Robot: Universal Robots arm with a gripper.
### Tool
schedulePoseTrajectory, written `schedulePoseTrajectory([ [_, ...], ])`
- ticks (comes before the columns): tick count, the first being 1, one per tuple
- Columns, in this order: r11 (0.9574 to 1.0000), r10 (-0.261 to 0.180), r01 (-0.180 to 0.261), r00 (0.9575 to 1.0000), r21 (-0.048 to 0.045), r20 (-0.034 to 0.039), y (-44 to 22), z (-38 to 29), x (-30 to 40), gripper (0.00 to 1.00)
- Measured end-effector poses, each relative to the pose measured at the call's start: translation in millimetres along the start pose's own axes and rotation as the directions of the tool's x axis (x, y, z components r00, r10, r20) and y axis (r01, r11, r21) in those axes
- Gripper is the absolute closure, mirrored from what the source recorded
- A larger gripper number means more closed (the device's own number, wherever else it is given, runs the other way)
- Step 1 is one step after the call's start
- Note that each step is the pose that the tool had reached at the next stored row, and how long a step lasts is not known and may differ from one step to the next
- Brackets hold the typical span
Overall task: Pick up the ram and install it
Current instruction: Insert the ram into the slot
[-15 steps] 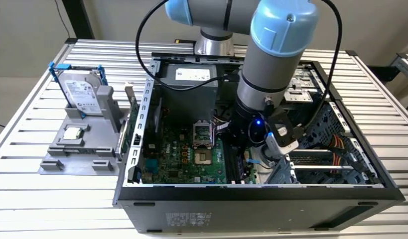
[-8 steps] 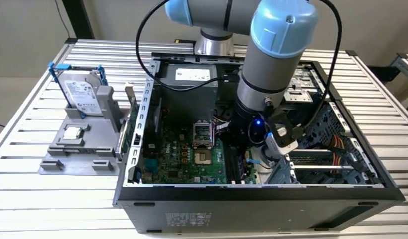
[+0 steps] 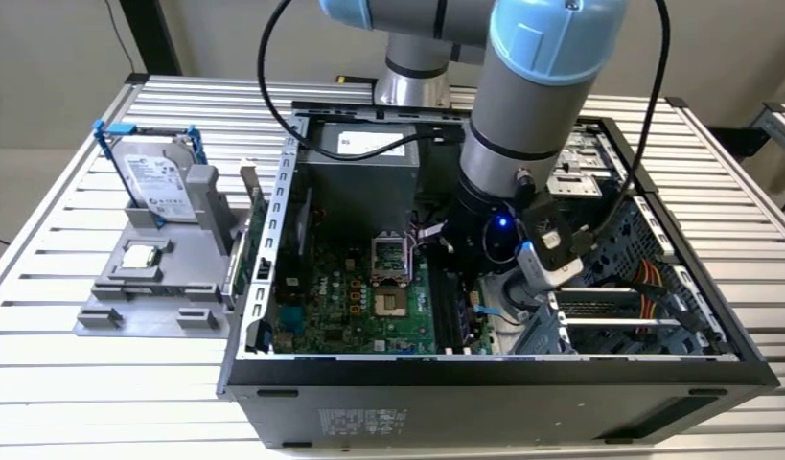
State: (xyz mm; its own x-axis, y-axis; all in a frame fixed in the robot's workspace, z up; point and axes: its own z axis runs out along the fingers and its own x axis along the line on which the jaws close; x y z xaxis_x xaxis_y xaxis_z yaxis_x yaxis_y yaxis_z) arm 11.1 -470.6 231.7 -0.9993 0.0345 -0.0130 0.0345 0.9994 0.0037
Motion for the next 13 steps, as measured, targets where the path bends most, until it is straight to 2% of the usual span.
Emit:
schedulePoseTrajectory([
  [3,1.0,0.0,0.0,1.0,-0.009,-0.0007,-1.0,-2.6,-0.1,0.0],
  [4,1.0,0.0,0.0,1.0,-0.0088,-0.0007,-1.1,-2.7,-0.1,0.0],
  [5,1.0,-0.001,0.001,1.0,-0.0089,-0.0007,-1.2,-2.7,-0.1,1.0],
  [13,0.9999,-0.005,0.005,1.0,-0.009,-0.0007,-3.4,-2.7,-0.2,1.0],
])
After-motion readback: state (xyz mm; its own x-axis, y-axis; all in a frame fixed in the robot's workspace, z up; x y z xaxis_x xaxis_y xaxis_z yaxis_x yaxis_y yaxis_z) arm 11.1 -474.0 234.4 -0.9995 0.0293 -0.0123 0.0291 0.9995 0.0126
